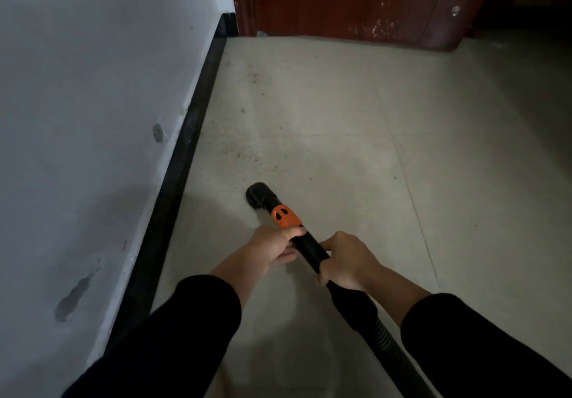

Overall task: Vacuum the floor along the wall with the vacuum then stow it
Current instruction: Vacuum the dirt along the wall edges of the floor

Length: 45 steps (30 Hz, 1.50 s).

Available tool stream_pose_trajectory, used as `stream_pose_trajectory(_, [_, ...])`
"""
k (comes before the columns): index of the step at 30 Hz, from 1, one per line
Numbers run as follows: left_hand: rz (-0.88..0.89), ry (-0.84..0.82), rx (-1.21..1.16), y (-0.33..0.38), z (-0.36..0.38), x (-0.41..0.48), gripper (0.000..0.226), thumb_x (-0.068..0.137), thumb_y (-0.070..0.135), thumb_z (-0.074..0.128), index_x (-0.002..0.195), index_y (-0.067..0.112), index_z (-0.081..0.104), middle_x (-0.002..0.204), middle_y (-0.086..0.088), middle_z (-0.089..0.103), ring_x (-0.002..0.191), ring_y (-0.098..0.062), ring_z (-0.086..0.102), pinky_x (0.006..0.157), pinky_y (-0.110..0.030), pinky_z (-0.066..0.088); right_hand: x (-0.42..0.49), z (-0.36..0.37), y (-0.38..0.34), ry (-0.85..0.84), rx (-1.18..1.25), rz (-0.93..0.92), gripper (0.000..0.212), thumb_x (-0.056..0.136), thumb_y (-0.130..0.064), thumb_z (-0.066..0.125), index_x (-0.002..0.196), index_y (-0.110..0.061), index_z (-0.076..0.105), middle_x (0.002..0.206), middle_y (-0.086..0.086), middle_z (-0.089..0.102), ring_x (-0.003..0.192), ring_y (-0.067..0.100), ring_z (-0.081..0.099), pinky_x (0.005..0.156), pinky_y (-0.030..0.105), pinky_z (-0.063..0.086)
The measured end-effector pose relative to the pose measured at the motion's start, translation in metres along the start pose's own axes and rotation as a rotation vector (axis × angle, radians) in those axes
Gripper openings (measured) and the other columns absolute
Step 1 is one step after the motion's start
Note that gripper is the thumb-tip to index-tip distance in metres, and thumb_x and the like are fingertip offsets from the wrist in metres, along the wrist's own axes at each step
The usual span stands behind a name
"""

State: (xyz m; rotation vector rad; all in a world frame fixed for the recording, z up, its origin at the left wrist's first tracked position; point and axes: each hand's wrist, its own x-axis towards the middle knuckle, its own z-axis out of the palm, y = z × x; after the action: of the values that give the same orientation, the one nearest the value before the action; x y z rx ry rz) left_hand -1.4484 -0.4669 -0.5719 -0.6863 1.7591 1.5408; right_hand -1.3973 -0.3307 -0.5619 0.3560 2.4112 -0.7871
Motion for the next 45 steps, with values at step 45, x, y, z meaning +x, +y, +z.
stream_pose_trajectory(45, [0.206,-0.046,-0.284,-0.008,-0.076,0.052,0.01,0.084,0.01,0.07,0.09,0.002,0.069,0.094,-0.017,0.074,0.088,-0.022,0.072,0.07,-0.021,0.059,0.039,0.046,-0.063,0.073,0.089,-0.102,0.044,0.065,-0.031,0.084,0.106,-0.02,0.07,0.076,-0.002,0.065,0.07,0.016,0.065,0.067,0.029,0.056])
